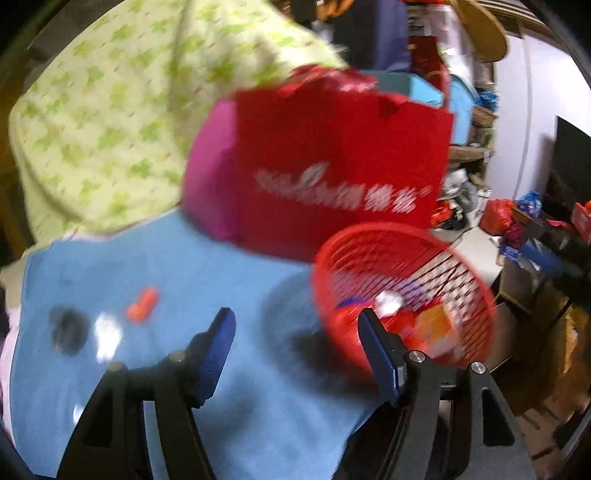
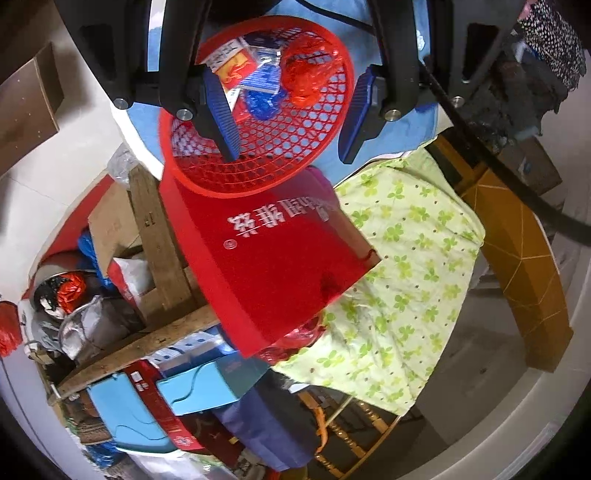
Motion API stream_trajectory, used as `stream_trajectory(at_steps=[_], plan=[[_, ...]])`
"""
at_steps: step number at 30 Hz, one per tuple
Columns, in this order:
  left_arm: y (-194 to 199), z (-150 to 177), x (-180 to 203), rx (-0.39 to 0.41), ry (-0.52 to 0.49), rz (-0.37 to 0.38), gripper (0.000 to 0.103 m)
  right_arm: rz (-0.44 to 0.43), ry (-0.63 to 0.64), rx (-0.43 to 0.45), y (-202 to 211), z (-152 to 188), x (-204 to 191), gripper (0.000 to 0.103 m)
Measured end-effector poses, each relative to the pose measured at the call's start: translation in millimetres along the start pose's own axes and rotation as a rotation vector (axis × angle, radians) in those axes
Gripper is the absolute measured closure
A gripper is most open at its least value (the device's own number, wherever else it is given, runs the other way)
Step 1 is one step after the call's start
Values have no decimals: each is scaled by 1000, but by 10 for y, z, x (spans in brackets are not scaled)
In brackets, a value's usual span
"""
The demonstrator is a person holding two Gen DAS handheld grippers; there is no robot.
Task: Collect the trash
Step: 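Move both grippers back over the blanket toward the remaining trash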
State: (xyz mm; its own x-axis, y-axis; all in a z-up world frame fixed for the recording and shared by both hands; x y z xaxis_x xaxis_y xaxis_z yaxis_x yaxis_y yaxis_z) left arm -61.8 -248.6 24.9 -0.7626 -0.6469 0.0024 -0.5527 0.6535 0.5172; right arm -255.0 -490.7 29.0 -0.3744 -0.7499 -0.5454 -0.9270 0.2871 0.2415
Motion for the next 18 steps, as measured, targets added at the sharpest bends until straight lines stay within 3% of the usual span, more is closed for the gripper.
stream_trajectory(at_steps=[9, 18], plan=[[330, 834, -1018, -74, 101, -228, 34, -130, 111, -49, -201, 203, -678, 44], [618, 1254, -1881, -79, 242, -393, 34, -256, 240, -223, -609, 813, -1507, 42]])
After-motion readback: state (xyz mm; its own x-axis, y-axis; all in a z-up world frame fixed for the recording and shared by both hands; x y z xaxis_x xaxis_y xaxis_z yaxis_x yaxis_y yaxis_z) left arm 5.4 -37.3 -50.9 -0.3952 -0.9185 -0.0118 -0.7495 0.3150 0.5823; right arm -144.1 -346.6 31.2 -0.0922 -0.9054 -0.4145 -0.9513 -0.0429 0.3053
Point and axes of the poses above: each gripper's, at about its wrist camera, not at the fingertips, and y roughly against the way its jaws point, x to its right, z to its underside, the point moved 1 cm from there along -y, roughly the way its jaws point, and after that the axes turned 7 degrees about x, right-handed, at the moved point
